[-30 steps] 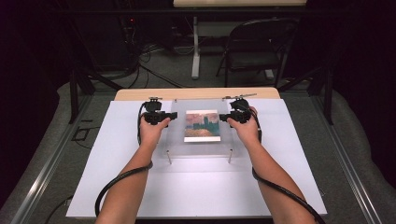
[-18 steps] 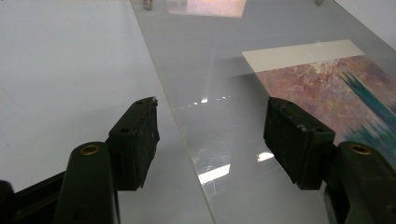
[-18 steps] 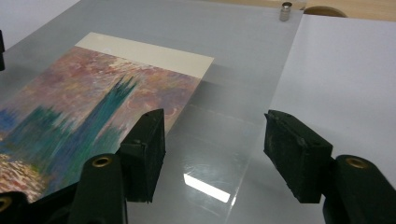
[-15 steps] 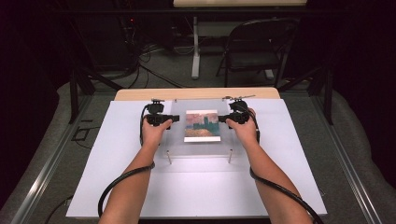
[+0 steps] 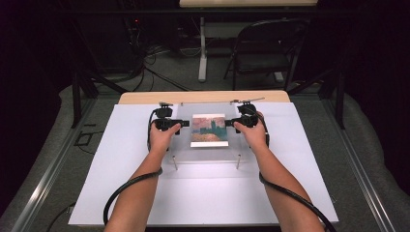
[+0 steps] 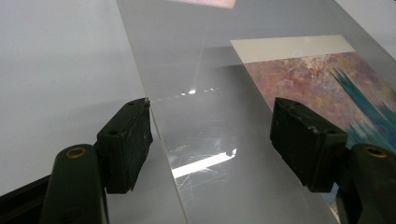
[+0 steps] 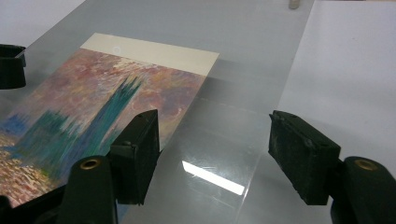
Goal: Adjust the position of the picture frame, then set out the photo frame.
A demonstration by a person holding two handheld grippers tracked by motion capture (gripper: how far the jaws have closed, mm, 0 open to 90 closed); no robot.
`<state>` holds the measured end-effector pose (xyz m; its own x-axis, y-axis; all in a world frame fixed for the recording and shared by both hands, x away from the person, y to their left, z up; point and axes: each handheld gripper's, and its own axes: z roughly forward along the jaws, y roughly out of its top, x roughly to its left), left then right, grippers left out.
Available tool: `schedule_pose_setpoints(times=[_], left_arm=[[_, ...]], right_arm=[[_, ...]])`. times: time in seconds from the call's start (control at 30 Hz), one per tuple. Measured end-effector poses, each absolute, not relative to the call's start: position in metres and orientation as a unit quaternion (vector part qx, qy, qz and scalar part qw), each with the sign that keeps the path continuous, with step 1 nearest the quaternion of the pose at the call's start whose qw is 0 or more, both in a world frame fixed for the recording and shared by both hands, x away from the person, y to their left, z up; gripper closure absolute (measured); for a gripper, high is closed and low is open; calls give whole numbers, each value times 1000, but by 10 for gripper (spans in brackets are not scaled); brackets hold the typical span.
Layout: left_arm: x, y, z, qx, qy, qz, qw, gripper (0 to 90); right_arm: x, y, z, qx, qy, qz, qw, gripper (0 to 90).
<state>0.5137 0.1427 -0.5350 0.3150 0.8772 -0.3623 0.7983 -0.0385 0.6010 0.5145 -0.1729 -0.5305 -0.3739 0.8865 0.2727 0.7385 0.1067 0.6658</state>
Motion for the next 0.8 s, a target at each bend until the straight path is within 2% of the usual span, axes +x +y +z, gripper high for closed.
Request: schedule_pose_setpoints(times=[0.23,0.37,0.53,0.8], left_arm=[[513,142,-536,719,582,49,376,269],[515,142,-538,716,585,37,380,224],[516,143,-540,711,588,13,386,223],[516,143,-541,712,586,12,387,221]], right_arm=[[515,-173,-533,558,733,381,79,269],[516,-175,-534,562,730,382,68,264],[518,-174,-536,568,724,387,59,235],[520,-175,-540,578,715,393,36,228]])
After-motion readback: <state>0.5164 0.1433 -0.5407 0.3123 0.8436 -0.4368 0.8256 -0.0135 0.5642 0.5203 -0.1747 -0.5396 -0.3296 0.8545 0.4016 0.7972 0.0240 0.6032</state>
